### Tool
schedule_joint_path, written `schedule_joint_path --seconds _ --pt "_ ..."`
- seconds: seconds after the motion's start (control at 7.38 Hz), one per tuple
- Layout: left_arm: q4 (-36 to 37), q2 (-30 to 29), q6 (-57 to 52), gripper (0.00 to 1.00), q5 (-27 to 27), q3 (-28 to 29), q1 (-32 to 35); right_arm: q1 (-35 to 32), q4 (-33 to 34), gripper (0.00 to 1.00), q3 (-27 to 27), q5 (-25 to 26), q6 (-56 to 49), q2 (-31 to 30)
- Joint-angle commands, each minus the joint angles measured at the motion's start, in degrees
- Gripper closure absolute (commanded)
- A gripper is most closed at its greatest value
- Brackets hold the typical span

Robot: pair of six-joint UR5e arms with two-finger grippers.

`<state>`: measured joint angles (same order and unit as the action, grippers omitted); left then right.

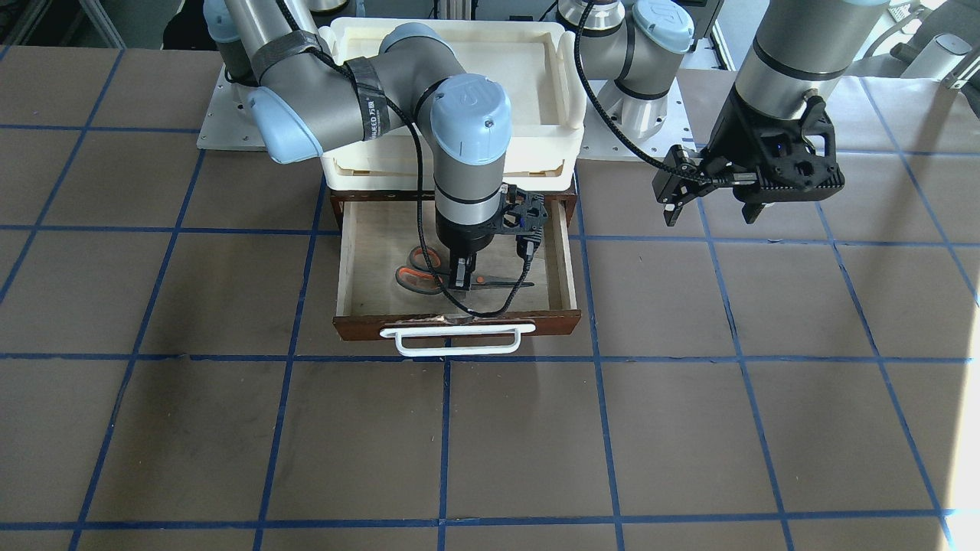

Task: Put scissors in drawer and close it
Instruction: 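Lower the scissors into the open wooden drawer with the right gripper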

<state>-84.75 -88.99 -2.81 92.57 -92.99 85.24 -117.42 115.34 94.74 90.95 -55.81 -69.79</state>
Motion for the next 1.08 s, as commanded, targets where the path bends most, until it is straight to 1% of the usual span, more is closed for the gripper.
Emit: schedule_joint_path --seconds 0.0,0.14,0.27,0.41,0.54,0.68,0.81,0.95 --pt "-0.06 -0.13 0.00 0.00 -0.02 0.00 0.02 0.00 -0.20 0.34 0.01 -0.07 0.61 0.00" --pt "-0.06 -0.05 0.00 0.00 -0.02 -0.09 0.02 0.00 -0.12 0.03 0.01 -0.33 1.05 0.00" --pt "-0.06 -0.13 -0.09 0.00 -0.02 0.00 0.02 0.00 -0.12 0.00 -0.08 -0.24 1.14 -0.08" --pt "0.02 -0.22 0.00 0.00 -0.02 -0.09 0.02 0.00 -0.12 0.00 -0.69 -0.16 1.05 -0.52" --pt "0.37 -0.22 -0.09 0.00 -0.02 0.00 -0.07 0.26 -0.20 0.00 -2.35 -0.33 1.14 -0.70" --pt "0.55 -0.74 0.00 0.00 -0.02 0.00 -0.16 0.35 -1.25 0.00 -5.76 -1.72 1.14 -0.79" --pt "0.55 -0.23 0.00 0.00 -0.02 0.09 -0.25 0.96 -3.26 0.00 -7.79 -1.82 1.14 -1.48" --pt "0.64 -0.40 0.00 0.00 -0.11 0.09 -0.25 3.41 -5.63 0.00 -7.73 -1.56 1.14 -3.14"
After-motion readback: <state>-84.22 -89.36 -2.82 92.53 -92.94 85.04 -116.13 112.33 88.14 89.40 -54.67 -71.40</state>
